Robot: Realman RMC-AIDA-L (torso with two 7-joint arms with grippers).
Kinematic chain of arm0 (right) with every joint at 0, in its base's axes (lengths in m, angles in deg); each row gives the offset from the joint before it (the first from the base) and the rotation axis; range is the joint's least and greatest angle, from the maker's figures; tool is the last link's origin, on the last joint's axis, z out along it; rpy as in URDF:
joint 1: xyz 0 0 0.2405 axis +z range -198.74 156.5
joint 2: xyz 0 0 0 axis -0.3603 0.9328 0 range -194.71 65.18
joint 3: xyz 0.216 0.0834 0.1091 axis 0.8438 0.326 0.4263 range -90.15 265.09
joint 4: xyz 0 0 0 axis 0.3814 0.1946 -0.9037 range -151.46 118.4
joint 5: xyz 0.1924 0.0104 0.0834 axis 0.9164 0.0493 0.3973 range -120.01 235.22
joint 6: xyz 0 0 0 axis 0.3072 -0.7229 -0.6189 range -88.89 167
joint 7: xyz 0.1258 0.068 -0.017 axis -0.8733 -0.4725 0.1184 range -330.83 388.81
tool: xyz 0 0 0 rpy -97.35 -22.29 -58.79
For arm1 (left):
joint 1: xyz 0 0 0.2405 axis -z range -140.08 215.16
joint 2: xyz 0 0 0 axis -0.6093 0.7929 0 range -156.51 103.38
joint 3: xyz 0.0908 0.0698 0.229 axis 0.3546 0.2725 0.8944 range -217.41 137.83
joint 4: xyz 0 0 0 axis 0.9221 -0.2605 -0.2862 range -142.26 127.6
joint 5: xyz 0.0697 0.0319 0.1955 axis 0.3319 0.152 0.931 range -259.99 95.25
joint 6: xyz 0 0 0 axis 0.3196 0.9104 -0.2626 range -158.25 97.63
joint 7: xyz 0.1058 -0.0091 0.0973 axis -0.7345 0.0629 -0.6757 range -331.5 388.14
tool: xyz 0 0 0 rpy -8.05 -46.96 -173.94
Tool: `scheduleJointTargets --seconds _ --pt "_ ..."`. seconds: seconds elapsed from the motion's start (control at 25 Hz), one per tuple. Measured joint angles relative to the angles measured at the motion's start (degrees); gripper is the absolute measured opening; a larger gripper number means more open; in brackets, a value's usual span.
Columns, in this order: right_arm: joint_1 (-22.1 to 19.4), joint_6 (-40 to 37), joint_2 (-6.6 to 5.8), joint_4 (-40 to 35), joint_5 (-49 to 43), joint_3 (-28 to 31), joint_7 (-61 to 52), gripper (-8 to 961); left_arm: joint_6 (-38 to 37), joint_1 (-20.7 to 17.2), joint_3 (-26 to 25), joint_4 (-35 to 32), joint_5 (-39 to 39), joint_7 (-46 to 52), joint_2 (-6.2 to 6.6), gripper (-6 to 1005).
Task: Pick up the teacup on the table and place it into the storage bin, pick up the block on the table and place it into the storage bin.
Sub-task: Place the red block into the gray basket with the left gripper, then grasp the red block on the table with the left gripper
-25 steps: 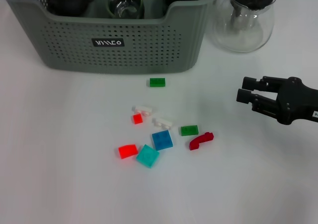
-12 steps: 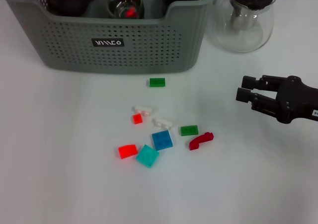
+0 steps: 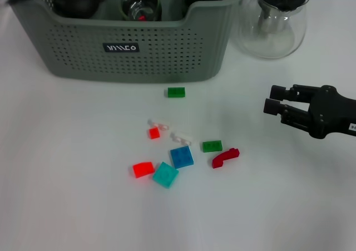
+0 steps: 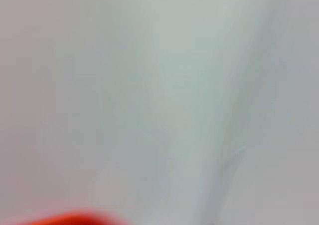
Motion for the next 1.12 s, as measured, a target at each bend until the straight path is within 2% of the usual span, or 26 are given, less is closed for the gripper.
scheduleJointTargets --seconds 0.08,0.16,0.2,0.28,0.32,0.4,0.6,0.84,1.12 --pt "0.01 0.0 0.01 0.01 0.0 0.0 -0.03 423 -9.68 -3.77 -2.68 0.32 -5.44 -6.2 -0.24 426" --pt "0.04 0.0 0.01 0.01 0.0 0.01 -0.06 423 -16.69 -6.58 -4.95 0.55 -6.92 -12.93 -0.9 424" --pt "0.05 0.01 0.01 0.01 0.0 0.01 -0.09 423 -20.01 -8.98 -6.06 0.89 -6.02 -18.11 -1.73 423" --pt "0.08 0.05 0.02 0.01 0.01 0.01 -0.15 423 -21.64 -12.41 -6.49 1.74 -1.15 -25.72 -3.22 423" --pt "0.08 0.2 0.02 0.01 0.0 0.01 -0.17 423 -21.55 -14.09 -6.5 2.43 1.42 -29.03 -3.98 423" --pt "0.09 0.46 0.01 0.18 0.0 0.01 -0.22 423 -20.76 -15.87 -6.42 5.32 7.29 -34.51 -4.72 422" --pt "0.13 1.25 0.02 1.04 0.0 0.01 -0.25 423 -17.55 -16.57 -6.64 16.24 18.01 -44.51 -4.83 421" --pt "0.43 1.48 -0.05 1.47 0.0 0.01 -0.25 424 -7.47 -15.45 -6.56 27.22 22.35 -53.33 -4.58 419" --pt "0.41 1.51 -0.08 1.52 0.0 0.01 -0.27 424 -1.03 -14.58 -6.29 32.47 23.13 -57.33 -4.58 417"
